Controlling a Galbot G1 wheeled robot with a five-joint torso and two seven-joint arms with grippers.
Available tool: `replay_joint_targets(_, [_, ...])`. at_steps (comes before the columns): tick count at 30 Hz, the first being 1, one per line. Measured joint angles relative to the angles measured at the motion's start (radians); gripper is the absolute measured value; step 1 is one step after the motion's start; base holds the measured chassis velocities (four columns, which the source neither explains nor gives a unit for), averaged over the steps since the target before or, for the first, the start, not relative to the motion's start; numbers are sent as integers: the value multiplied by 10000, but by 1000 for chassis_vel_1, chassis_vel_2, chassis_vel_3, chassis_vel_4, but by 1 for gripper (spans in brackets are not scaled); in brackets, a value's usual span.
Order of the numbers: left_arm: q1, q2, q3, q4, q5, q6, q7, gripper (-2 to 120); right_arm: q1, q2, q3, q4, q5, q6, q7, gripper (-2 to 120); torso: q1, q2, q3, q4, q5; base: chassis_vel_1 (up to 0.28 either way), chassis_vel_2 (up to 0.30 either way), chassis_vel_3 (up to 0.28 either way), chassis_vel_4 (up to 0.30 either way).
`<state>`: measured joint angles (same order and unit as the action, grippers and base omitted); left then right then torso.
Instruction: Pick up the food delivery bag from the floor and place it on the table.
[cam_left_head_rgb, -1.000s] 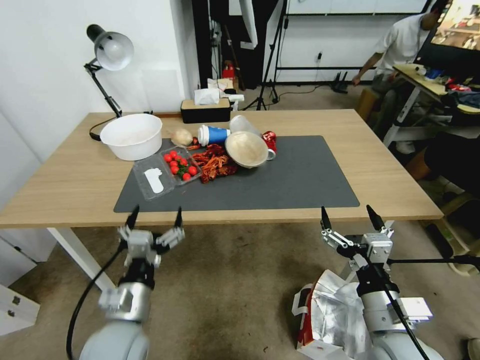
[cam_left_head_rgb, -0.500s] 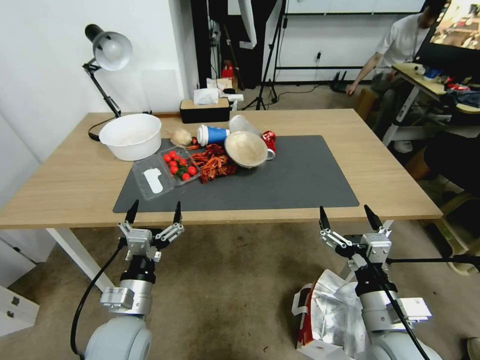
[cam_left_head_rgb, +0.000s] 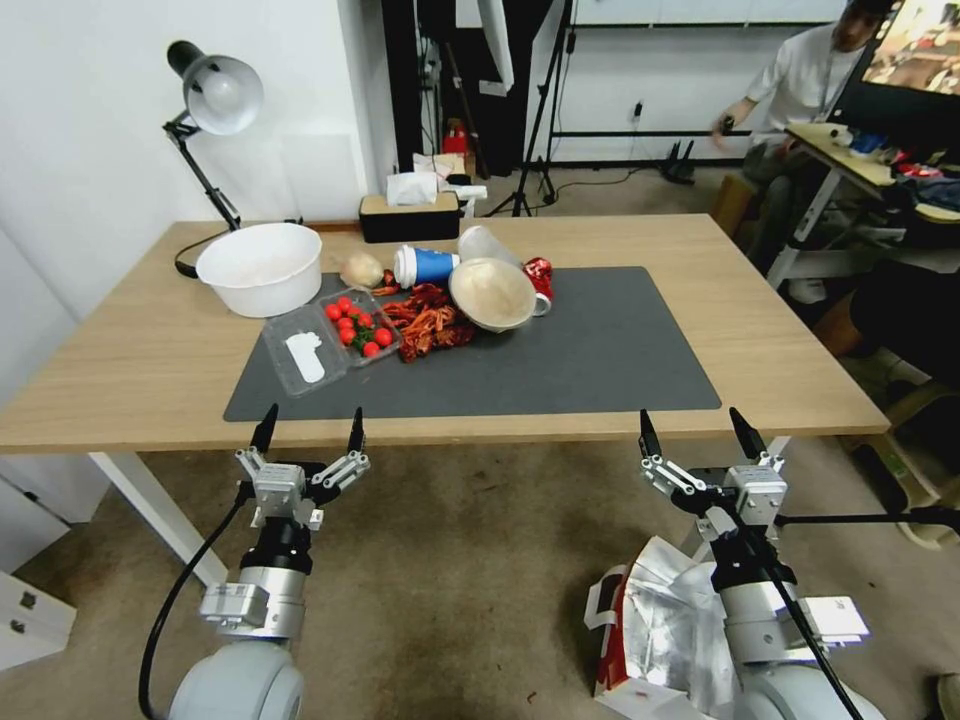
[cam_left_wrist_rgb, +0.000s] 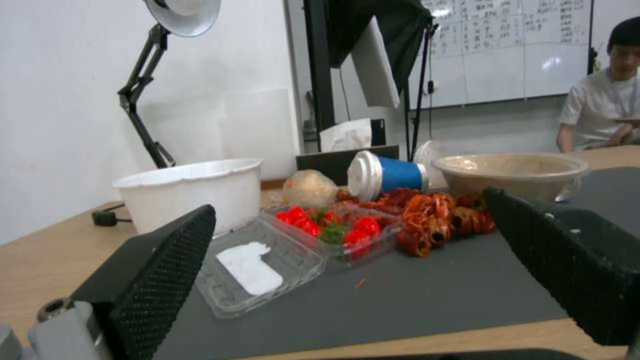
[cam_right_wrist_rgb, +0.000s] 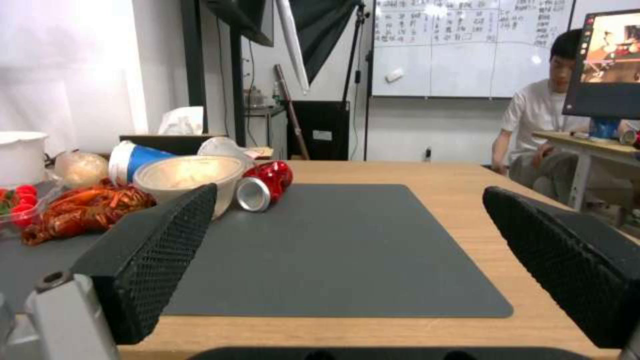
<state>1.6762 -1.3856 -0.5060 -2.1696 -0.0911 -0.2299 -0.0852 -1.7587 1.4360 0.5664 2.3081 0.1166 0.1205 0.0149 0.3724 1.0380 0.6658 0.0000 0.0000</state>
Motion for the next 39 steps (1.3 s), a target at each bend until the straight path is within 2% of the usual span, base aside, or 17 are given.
replay_joint_targets(18, [143, -30, 14, 29, 243, 76, -166, 100, -70, 73, 16, -19, -62, -89, -109, 100, -374, -862, -490, 0, -1, 0, 0, 0, 0])
replay_joint_targets(20, [172, -10, -69, -15, 285, 117, -182, 100, -52, 104, 0, -35, -83, -111, -124, 100, -501, -1155, -655, 0, -1, 0, 0, 0, 0])
replay_joint_targets(24, [208, -50, -94, -48, 316, 122, -184, 100, -48, 80, 14, -55, -88, -103, -130, 100, -605, -1390, -787, 0, 0, 0, 0, 0, 0])
replay_joint_targets(39, [267, -123, -56, -163, 605, 320, -145, 100, -41, 73, 47, 63, -62, -117, -121, 100, -897, -2071, -1174, 0, 0, 0, 0, 0, 0])
